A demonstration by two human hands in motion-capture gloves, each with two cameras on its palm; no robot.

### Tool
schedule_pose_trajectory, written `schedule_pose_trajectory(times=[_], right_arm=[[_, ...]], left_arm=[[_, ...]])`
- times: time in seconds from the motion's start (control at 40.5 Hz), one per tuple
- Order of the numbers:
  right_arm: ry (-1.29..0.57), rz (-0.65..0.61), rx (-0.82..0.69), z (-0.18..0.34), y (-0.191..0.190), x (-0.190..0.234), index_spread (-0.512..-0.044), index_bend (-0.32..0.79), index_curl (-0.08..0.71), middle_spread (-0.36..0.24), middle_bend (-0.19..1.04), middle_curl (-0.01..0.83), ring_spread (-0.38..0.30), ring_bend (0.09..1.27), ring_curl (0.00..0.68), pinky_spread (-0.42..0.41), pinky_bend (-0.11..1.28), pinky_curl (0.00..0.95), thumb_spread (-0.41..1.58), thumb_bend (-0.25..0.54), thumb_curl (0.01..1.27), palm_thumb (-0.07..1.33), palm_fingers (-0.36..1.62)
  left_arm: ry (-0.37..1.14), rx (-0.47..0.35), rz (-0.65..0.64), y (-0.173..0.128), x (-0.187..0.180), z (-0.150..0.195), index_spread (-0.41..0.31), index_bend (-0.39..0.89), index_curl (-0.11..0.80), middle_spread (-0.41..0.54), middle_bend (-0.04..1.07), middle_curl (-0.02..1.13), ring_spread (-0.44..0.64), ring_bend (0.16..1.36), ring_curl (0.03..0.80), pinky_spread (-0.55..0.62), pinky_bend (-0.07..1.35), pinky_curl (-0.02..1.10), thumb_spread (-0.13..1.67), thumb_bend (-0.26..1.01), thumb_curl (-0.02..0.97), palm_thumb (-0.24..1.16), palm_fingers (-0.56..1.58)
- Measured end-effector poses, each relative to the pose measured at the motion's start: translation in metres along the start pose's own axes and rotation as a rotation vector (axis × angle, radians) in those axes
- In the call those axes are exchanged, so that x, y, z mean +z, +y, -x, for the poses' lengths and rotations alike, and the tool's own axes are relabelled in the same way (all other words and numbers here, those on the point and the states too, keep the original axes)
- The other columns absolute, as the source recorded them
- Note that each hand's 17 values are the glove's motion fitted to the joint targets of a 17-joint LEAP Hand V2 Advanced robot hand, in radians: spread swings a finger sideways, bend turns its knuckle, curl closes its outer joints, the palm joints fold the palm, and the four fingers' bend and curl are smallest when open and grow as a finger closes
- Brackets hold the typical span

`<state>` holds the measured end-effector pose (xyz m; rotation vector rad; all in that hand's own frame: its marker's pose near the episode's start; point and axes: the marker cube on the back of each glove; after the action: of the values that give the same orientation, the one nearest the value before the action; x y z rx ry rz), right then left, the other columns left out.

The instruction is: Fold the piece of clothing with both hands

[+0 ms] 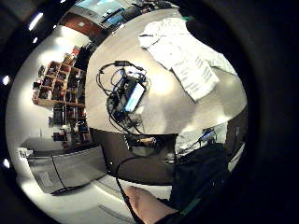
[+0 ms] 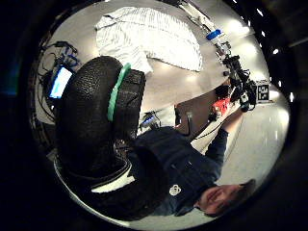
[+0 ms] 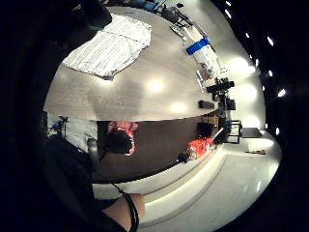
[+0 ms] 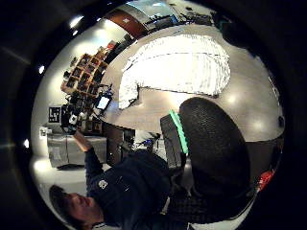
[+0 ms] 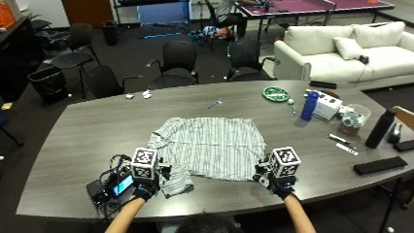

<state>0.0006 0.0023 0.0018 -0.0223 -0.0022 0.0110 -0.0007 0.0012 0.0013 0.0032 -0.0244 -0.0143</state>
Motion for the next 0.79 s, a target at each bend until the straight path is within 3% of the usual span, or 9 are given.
schedule_pose_trajectory(times=[0.049, 0.074, 0.148, 0.321, 0.469, 0.618, 0.791], right_arm=[[0.002, 0.012, 0.005, -0.002, -0.001, 0.003, -0.160, 0.23, 0.092, -0.014, 0.23, 0.077, 0.020, 0.32, 0.089, 0.097, 0.37, 0.101, 0.53, 0.207, 0.06, 0.31, 0.57], [0.005, 0.021, 0.009, -0.003, -0.002, 0.005, -0.176, 0.23, 0.115, -0.015, 0.22, 0.091, 0.023, 0.32, 0.109, 0.106, 0.37, 0.123, 0.61, 0.214, 0.07, 0.32, 0.56], [0.016, 0.048, 0.020, -0.007, -0.003, 0.009, -0.211, 0.22, 0.165, -0.019, 0.22, 0.128, 0.028, 0.33, 0.153, 0.129, 0.37, 0.165, 0.80, 0.230, 0.09, 0.35, 0.55], [0.016, 0.043, 0.013, -0.006, -0.007, 0.000, -0.254, 0.18, 0.224, -0.020, 0.20, 0.186, 0.034, 0.33, 0.195, 0.158, 0.36, 0.213, 1.07, 0.226, 0.13, 0.37, 0.54], [0.012, 0.016, -0.013, 0.003, -0.010, -0.015, -0.269, 0.17, 0.252, -0.021, 0.18, 0.220, 0.031, 0.32, 0.217, 0.163, 0.36, 0.239, 1.19, 0.207, 0.16, 0.37, 0.53], [-0.012, 0.010, -0.048, 0.005, -0.013, -0.021, -0.275, 0.14, 0.263, -0.023, 0.20, 0.255, 0.018, 0.33, 0.238, 0.157, 0.35, 0.258, 1.25, 0.186, 0.19, 0.38, 0.55], [0.015, 0.062, -0.053, 0.007, -0.023, -0.026, -0.298, 0.09, 0.252, -0.024, 0.20, 0.289, 0.011, 0.36, 0.266, 0.150, 0.38, 0.288, 1.28, 0.150, 0.21, 0.38, 0.53]], left_arm=[[-0.021, -0.011, -0.004, 0.001, 0.000, 0.001, -0.037, 0.19, 0.074, 0.079, 0.17, 0.06, 0.14, 0.44, 0.102, 0.11, 0.33, 0.09, 0.54, 0.12, 0.041, 0.18, 0.46], [-0.037, -0.019, -0.007, 0.002, 0.000, 0.001, -0.038, 0.20, 0.090, 0.118, 0.10, 0.05, 0.18, 0.45, 0.117, 0.14, 0.36, 0.12, 0.62, 0.12, 0.047, 0.18, 0.38], [-0.071, -0.037, -0.009, 0.002, 0.001, 0.003, -0.045, 0.20, 0.131, 0.164, 0.09, 0.07, 0.23, 0.49, 0.165, 0.17, 0.40, 0.17, 0.80, 0.12, 0.068, 0.18, 0.33], [-0.017, -0.009, 0.061, -0.008, 0.004, 0.005, -0.054, 0.20, 0.201, 0.243, 0.10, 0.07, 0.30, 0.56, 0.211, 0.21, 0.46, 0.23, 1.06, 0.10, 0.112, 0.19, 0.25], [0.058, 0.017, 0.053, -0.013, 0.006, 0.006, -0.057, 0.19, 0.244, 0.270, 0.12, 0.08, 0.32, 0.60, 0.230, 0.23, 0.48, 0.26, 1.17, 0.08, 0.143, 0.18, 0.23], [0.130, 0.037, -0.001, -0.006, 0.023, 0.008, -0.023, 0.08, 0.220, 0.312, 0.15, 0.10, 0.36, 0.65, 0.258, 0.27, 0.55, 0.30, 1.17, 0.02, 0.156, 0.12, 0.08], [0.125, 0.068, 0.113, -0.013, 0.030, 0.000, -0.016, 0.10, 0.205, 0.336, 0.19, 0.14, 0.40, 0.69, 0.265, 0.32, 0.58, 0.32, 1.16, -0.01, 0.191, 0.14, 0.02]])
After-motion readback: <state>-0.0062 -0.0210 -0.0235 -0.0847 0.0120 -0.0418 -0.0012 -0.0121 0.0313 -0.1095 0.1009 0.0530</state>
